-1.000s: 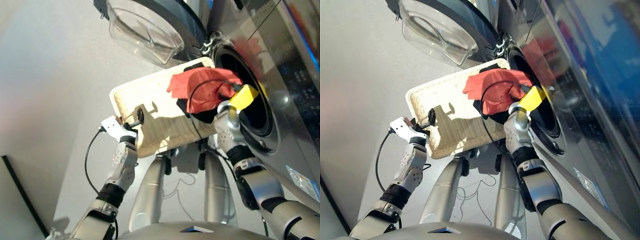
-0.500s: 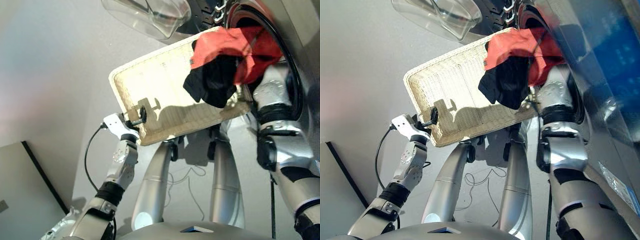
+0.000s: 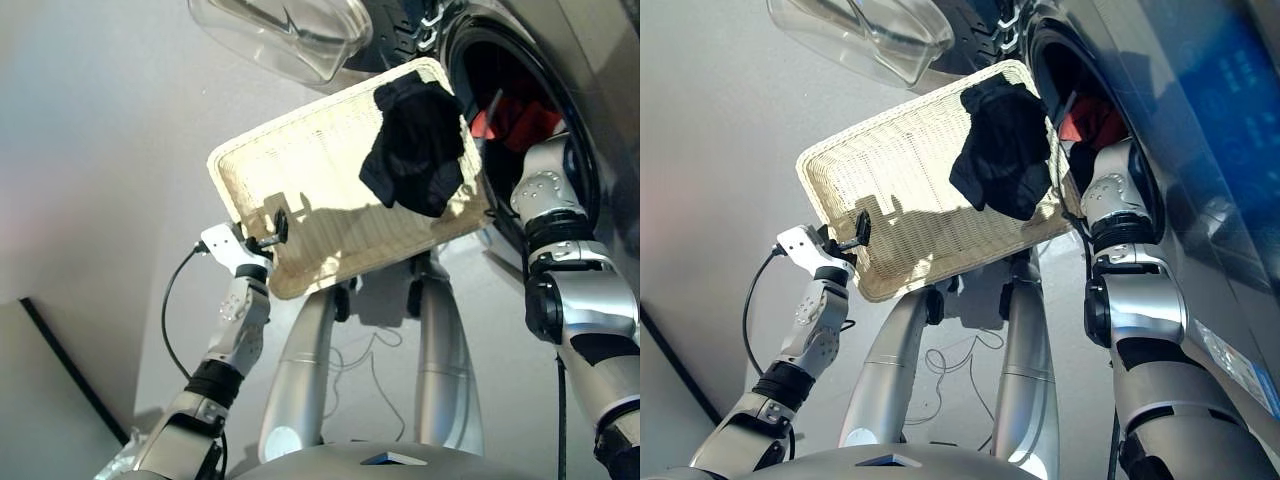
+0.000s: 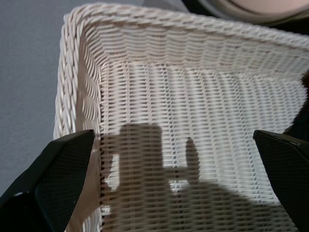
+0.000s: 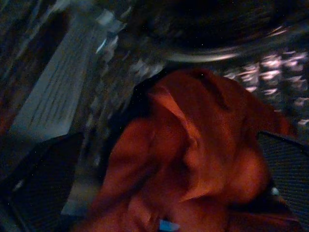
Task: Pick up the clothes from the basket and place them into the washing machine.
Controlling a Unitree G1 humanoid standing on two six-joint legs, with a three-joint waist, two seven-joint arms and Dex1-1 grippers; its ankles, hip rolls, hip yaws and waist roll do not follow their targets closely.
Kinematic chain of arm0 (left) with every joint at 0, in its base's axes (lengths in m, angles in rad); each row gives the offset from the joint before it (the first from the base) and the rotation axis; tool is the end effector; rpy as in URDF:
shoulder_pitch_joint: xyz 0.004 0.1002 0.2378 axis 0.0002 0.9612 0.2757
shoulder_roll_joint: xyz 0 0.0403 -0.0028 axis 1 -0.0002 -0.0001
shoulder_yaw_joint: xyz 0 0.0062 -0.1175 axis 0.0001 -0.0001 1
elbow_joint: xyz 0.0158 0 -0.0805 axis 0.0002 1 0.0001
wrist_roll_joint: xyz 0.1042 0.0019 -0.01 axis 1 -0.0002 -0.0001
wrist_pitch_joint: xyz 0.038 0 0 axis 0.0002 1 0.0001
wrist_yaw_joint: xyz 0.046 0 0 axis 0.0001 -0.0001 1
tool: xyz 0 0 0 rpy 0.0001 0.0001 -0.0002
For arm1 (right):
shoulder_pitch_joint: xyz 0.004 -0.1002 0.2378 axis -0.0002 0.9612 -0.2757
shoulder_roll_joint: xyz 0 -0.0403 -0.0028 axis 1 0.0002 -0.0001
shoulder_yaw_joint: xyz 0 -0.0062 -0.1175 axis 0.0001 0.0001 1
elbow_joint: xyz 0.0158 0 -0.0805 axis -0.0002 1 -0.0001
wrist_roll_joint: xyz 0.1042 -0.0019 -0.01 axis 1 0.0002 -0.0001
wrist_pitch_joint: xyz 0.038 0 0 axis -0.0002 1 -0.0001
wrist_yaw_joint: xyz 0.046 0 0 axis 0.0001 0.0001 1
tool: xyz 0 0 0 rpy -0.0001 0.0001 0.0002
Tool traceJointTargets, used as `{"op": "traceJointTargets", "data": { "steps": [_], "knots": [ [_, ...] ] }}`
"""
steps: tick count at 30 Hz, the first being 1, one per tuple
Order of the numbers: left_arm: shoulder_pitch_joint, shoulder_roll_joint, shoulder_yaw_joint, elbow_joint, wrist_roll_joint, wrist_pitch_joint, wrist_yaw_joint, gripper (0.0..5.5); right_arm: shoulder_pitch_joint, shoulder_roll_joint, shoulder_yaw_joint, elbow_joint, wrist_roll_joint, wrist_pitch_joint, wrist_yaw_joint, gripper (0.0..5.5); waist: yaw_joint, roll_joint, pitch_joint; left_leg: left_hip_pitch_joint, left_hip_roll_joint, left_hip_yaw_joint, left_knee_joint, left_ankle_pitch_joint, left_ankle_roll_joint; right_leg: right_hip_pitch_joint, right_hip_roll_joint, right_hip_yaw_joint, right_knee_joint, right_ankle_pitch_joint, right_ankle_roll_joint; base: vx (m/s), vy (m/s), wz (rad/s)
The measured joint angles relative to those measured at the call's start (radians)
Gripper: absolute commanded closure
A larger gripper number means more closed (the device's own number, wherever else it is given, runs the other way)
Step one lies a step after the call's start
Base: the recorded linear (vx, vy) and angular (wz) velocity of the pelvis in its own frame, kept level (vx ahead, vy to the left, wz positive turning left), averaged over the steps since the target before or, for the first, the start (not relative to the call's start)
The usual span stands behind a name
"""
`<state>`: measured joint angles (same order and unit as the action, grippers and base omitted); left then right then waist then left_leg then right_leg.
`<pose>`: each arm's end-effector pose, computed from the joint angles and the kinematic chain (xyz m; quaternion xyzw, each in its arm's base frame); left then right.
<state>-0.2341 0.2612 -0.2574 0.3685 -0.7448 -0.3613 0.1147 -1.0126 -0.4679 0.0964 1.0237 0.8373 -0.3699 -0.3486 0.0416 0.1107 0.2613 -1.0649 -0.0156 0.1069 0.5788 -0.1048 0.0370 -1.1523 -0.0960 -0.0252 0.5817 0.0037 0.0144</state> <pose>0.2493 0.1659 0.0222 -0.2130 -0.0455 0.0159 0.9759 0.3707 -0.2358 0.1782 0.2065 -0.1672 -0.2506 0.9309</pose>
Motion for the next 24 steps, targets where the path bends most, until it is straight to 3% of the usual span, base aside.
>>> {"op": "traceJointTargets", "data": {
  "steps": [6, 11, 16, 24],
  "knots": [
    [0.032, 0.004, 0.02, 0.023, 0.0, 0.018, -0.045, 0.0, 0.064, 0.01, 0.227, 0.012, -0.153, 0.101, 0.145, 0.0, -0.011, -0.018, -0.01, 0.011, 0.004, -0.01, -0.006, 0.001, -0.005, 0.017, 0.001, -0.011, -0.009, 0.0, -0.001, 0.0, 0.0, 0.0],
    [0.03, 0.004, 0.021, 0.037, 0.002, 0.021, -0.057, 0.0, 0.118, 0.087, 0.32, -0.002, -0.275, 0.14, 0.219, 0.0, -0.01, -0.028, -0.016, 0.03, 0.001, -0.031, -0.039, 0.014, -0.016, 0.04, -0.001, -0.032, -0.032, 0.001, -0.005, 0.0, 0.0, 0.0],
    [0.021, -0.007, 0.02, 0.059, 0.02, 0.022, -0.055, 0.0, 0.138, 0.181, 0.326, 0.023, -0.291, 0.151, 0.251, 0.0, 0.011, -0.033, -0.02, 0.031, -0.002, -0.055, -0.059, 0.026, -0.028, 0.047, -0.004, -0.057, -0.038, -0.003, -0.014, 0.0, 0.0, 0.0],
    [0.006, -0.013, 0.016, 0.07, 0.026, 0.021, -0.045, 0.0, 0.115, 0.214, 0.303, 0.189, -0.323, 0.174, 0.228, 0.0, 0.052, -0.033, -0.021, 0.017, -0.007, -0.083, -0.076, 0.041, -0.037, 0.041, -0.011, -0.084, -0.041, -0.008, -0.027, 0.0, 0.0, 0.0]
  ]
}}
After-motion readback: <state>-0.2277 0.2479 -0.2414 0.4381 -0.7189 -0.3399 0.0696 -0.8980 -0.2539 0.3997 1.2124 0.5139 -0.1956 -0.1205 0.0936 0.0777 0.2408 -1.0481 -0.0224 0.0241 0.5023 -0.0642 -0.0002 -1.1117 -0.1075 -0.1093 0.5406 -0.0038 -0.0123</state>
